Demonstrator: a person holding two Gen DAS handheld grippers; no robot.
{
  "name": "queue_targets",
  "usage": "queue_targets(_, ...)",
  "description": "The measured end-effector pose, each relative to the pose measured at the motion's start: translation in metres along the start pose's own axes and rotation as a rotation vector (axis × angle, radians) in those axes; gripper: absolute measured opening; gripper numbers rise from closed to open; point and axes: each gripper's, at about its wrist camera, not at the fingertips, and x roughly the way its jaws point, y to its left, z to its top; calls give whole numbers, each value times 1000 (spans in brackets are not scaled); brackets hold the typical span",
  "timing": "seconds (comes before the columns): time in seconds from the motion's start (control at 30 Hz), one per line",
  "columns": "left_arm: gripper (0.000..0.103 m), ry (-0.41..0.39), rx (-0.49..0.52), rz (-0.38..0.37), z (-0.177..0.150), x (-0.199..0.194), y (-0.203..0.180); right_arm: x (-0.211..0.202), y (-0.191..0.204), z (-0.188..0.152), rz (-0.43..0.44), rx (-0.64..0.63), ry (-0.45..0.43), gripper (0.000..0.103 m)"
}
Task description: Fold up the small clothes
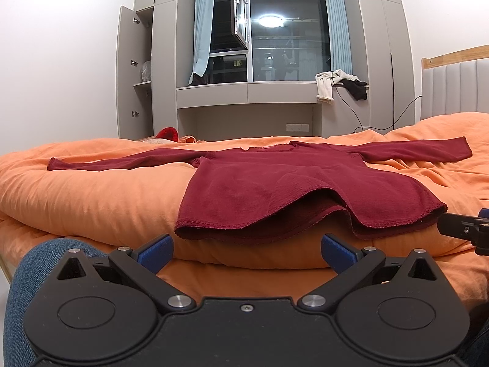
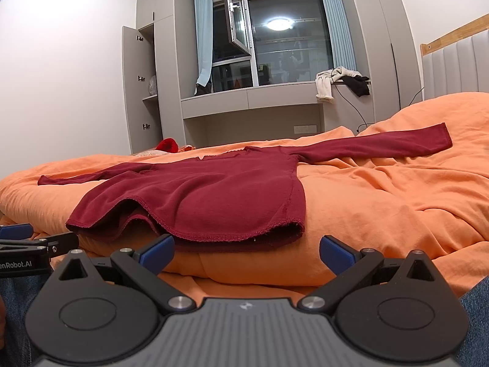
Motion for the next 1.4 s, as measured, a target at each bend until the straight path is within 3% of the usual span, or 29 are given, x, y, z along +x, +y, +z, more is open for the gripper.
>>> queue_targets(1.1,103,5,4,-3,-2,0,-1,3,-2,0,1,1,7,103)
queue_targets(1.4,103,37,4,-4,0,10,-1,6,0,-2,1,8,33,103)
